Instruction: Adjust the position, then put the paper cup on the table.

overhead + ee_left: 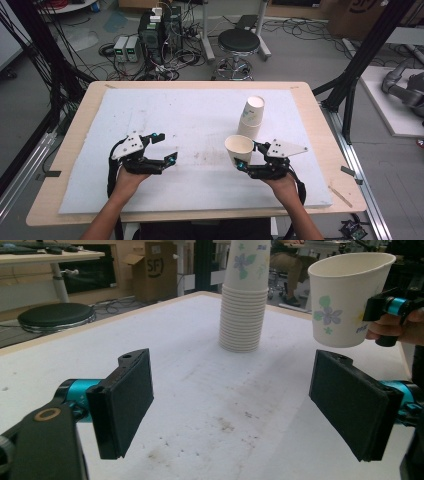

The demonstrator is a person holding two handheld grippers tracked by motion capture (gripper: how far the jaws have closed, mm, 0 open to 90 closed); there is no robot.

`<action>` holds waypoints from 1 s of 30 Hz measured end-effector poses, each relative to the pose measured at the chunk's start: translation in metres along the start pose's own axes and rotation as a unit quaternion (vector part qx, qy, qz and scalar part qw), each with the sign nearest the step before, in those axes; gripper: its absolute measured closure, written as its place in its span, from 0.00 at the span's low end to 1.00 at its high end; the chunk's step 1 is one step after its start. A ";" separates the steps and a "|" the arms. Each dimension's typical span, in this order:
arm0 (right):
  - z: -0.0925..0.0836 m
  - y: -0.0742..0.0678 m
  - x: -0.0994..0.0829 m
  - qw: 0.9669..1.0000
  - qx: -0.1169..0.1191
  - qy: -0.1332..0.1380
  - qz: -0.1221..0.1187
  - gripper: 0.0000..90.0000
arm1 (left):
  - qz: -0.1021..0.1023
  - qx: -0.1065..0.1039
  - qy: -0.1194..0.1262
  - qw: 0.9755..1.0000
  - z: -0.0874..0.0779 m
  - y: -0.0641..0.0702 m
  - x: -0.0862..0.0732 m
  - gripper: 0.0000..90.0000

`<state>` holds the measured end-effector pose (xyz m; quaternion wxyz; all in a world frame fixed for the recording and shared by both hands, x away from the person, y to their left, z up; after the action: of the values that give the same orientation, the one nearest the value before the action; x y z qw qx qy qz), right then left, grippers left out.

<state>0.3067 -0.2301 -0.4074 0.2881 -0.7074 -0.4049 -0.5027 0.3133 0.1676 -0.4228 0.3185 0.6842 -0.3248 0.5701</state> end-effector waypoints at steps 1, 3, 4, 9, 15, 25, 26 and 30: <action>0.000 0.001 0.000 1.000 0.000 0.004 0.003 0.41 | 0.000 0.001 -0.001 1.000 -0.001 -0.001 0.000 0.20; -0.001 0.002 0.000 1.000 -0.001 0.010 0.007 0.40 | 0.002 0.004 -0.003 1.000 -0.003 -0.002 -0.002 0.20; -0.001 0.002 0.000 1.000 -0.002 0.010 0.009 0.40 | 0.001 0.005 -0.005 1.000 -0.004 -0.003 -0.003 0.20; -0.001 0.003 0.000 1.000 -0.009 0.016 0.010 0.40 | -0.008 0.017 -0.002 1.000 -0.010 -0.008 -0.005 0.20; -0.001 0.002 -0.001 1.000 -0.011 0.018 0.008 0.40 | -0.008 0.023 0.000 1.000 -0.014 -0.010 -0.004 0.20; 0.010 -0.001 0.001 1.000 -0.010 0.012 0.009 0.40 | -0.010 0.025 -0.002 1.000 -0.016 -0.013 -0.005 0.20; 0.013 -0.001 0.002 1.000 -0.009 0.012 0.009 0.40 | -0.011 0.022 -0.003 1.000 -0.017 -0.013 -0.005 0.20; 0.027 0.000 0.007 1.000 -0.008 0.011 0.008 0.40 | -0.014 0.019 -0.004 1.000 -0.019 -0.015 -0.005 0.20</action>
<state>0.3207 -0.2063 -0.4100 0.2906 -0.7071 -0.3921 -0.5116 0.3133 0.1921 -0.4264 0.3118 0.6968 -0.3054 0.5692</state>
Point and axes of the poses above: each handheld gripper's, and its own axes: z roughly forward along the jaws, x roughly out of its top, y roughly to its right, the point moved 1 cm from there along z, roughly forward along the jaws
